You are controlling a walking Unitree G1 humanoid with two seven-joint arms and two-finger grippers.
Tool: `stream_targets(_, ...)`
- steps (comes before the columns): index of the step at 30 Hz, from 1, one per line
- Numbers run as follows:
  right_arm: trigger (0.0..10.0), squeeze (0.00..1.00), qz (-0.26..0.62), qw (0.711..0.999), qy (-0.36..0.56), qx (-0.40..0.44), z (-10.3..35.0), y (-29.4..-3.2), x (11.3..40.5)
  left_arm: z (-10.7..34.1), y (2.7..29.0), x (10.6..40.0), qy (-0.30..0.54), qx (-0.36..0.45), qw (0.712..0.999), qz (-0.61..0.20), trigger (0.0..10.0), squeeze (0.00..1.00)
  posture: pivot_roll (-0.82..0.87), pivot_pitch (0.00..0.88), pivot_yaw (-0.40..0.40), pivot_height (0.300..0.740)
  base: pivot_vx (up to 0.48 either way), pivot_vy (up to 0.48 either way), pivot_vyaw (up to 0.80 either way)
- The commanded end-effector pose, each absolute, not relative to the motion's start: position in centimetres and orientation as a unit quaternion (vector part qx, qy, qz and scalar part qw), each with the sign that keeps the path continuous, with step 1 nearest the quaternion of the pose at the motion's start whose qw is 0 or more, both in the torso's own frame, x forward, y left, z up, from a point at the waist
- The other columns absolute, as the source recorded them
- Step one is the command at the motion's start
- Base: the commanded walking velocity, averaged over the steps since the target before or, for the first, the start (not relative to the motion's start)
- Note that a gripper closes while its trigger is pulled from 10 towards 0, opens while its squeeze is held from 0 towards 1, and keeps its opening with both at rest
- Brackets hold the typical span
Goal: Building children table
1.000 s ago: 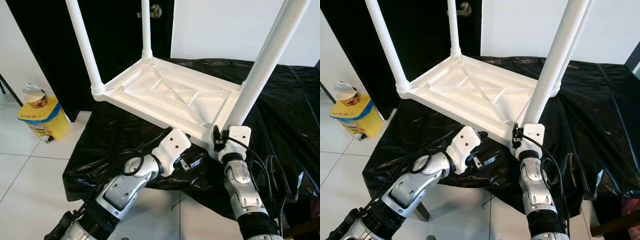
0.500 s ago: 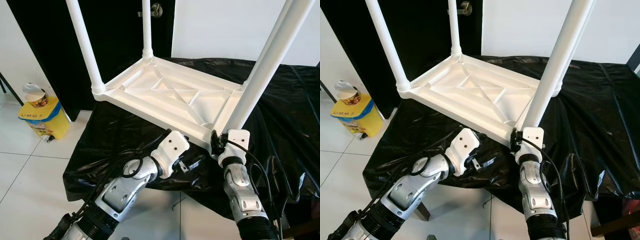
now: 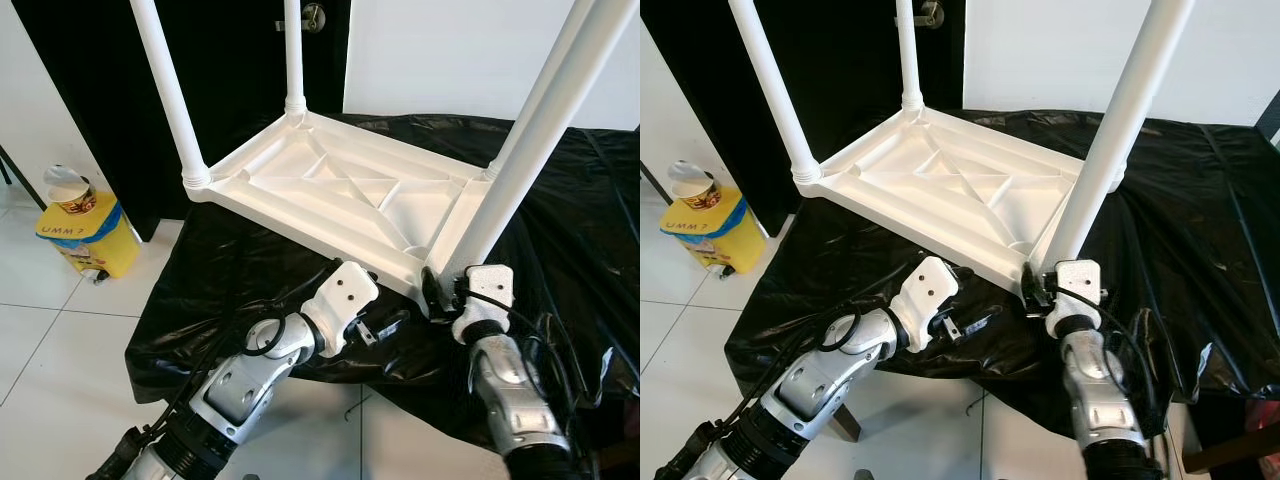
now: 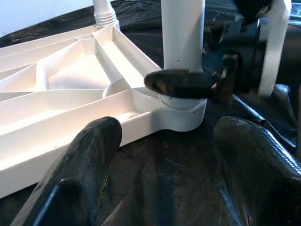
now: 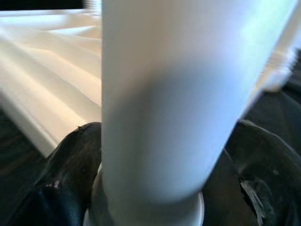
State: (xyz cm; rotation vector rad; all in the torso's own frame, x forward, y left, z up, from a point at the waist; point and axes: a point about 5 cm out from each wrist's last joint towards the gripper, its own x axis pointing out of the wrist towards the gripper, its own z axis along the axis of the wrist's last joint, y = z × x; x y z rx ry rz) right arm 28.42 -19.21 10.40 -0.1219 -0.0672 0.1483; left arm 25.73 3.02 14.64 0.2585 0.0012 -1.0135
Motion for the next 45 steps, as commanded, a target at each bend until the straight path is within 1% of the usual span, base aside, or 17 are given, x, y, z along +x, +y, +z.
stream_targets(1,10.0,0.00,0.109,0.992,-0.032,-0.053,10.4,-19.2,28.7,14.6,2.8,25.2,0.008,0.126,0.840,-0.527,10.0,0.00,0.00,0.000,-0.031,0.740,0.000,0.000,0.00)
stream_targets(4,10.0,0.00,0.128,0.989,-0.029,-0.061,10.5,-19.3,28.9,14.6,2.9,25.3,0.007,0.126,0.840,-0.527,10.0,0.00,0.00,0.000,-0.027,0.740,0.000,0.000,0.00)
stream_targets(6,10.0,0.00,0.157,0.984,-0.022,-0.075,10.6,-19.5,29.4,14.7,2.9,25.3,0.007,0.128,0.840,-0.527,10.0,0.00,0.00,0.000,-0.025,0.740,0.000,0.000,0.00)
stream_targets(11,10.0,0.00,0.171,0.982,-0.016,-0.085,10.6,-19.8,29.7,14.8,3.1,25.4,0.007,0.128,0.843,-0.523,10.0,0.00,0.01,0.005,-0.030,0.740,0.000,0.000,0.00)
stream_targets(12,9.6,0.00,0.174,0.981,-0.014,-0.087,10.5,-19.8,29.7,14.8,3.2,25.3,0.007,0.128,0.844,-0.521,10.0,0.00,0.01,0.008,-0.033,0.740,0.000,0.000,0.00)
stream_targets(13,4.8,0.00,0.175,0.981,-0.012,-0.087,10.4,-19.8,29.7,14.8,3.2,25.3,0.008,0.128,0.845,-0.520,10.0,0.00,0.01,0.008,-0.033,0.740,0.000,0.000,0.00)
stream_targets(16,4.8,0.00,0.179,0.980,-0.011,-0.087,10.3,-19.8,29.6,14.8,3.3,25.2,0.009,0.127,0.845,-0.519,10.0,0.00,0.01,0.012,-0.036,0.740,0.000,0.000,0.00)
stream_targets(17,0.7,0.00,0.180,0.980,-0.010,-0.085,10.2,-19.8,29.5,14.7,3.3,25.2,0.010,0.126,0.846,-0.518,10.0,0.00,0.01,0.016,-0.038,0.740,0.000,0.000,0.00)
stream_targets(18,0.7,0.00,0.180,0.980,-0.010,-0.085,10.2,-19.8,29.5,14.7,3.3,25.2,0.010,0.126,0.846,-0.518,10.0,0.00,0.01,0.016,-0.038,0.740,0.000,0.000,0.00)
stream_targets(19,0.0,0.00,0.185,0.979,-0.009,-0.083,10.1,-19.9,29.4,14.7,3.3,25.1,0.010,0.125,0.847,-0.517,10.0,0.00,0.01,0.018,-0.038,0.740,0.000,0.000,0.00)
stream_targets(30,0.0,0.00,0.187,0.979,-0.002,-0.084,9.7,-20.5,29.2,14.8,3.2,25.2,0.010,0.124,0.846,-0.518,10.0,0.00,0.01,0.019,-0.031,0.740,0.000,0.000,0.00)
stream_targets(31,8.0,0.00,0.184,0.980,-0.001,-0.083,9.7,-20.6,29.2,14.8,3.2,25.3,0.010,0.125,0.846,-0.518,10.0,0.00,0.01,0.020,-0.031,0.740,0.000,0.000,0.00)
stream_targets(32,10.0,0.00,0.180,0.980,0.001,-0.081,9.6,-20.7,29.2,14.8,3.2,25.3,0.010,0.125,0.846,-0.519,10.0,0.00,0.01,0.022,-0.031,0.740,0.000,0.000,0.00)
stream_targets(43,10.0,0.00,0.158,0.985,0.010,-0.073,9.0,-20.6,29.0,14.9,3.2,25.2,0.011,0.124,0.846,-0.519,10.0,0.00,0.01,0.021,-0.029,0.740,0.000,0.000,0.00)
stream_targets(45,10.0,0.00,0.134,0.988,0.016,-0.077,8.7,-20.6,29.0,14.9,3.2,25.2,0.011,0.125,0.845,-0.520,10.0,0.00,0.01,0.023,-0.025,0.740,0.000,0.000,0.00)
